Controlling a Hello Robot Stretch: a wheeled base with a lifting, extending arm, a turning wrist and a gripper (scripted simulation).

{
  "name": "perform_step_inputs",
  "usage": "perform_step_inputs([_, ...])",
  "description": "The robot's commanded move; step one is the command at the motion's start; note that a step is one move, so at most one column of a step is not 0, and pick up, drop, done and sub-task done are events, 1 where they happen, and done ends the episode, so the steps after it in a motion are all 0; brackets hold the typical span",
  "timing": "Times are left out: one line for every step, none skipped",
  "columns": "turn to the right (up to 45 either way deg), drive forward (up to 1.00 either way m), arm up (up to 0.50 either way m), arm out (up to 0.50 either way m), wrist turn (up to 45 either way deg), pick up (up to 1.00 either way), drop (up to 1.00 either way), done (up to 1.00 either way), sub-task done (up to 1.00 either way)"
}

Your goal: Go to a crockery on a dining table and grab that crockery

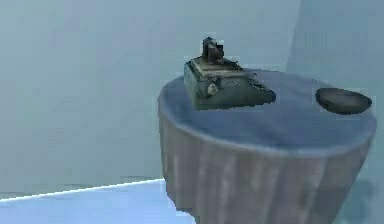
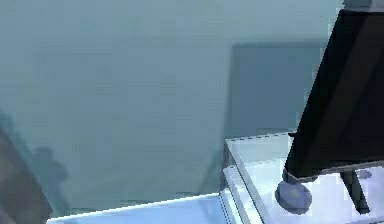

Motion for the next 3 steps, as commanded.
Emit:
perform_step_inputs([-45.0, 0.0, 0.0, 0.0, 0.0, 0.0, 0.0, 0.0, 0.0])
perform_step_inputs([45.0, 0.0, 0.0, 0.0, 0.0, 0.0, 0.0, 0.0, 0.0])
perform_step_inputs([45.0, 0.0, 0.0, 0.0, 0.0, 0.0, 0.0, 0.0, 0.0])
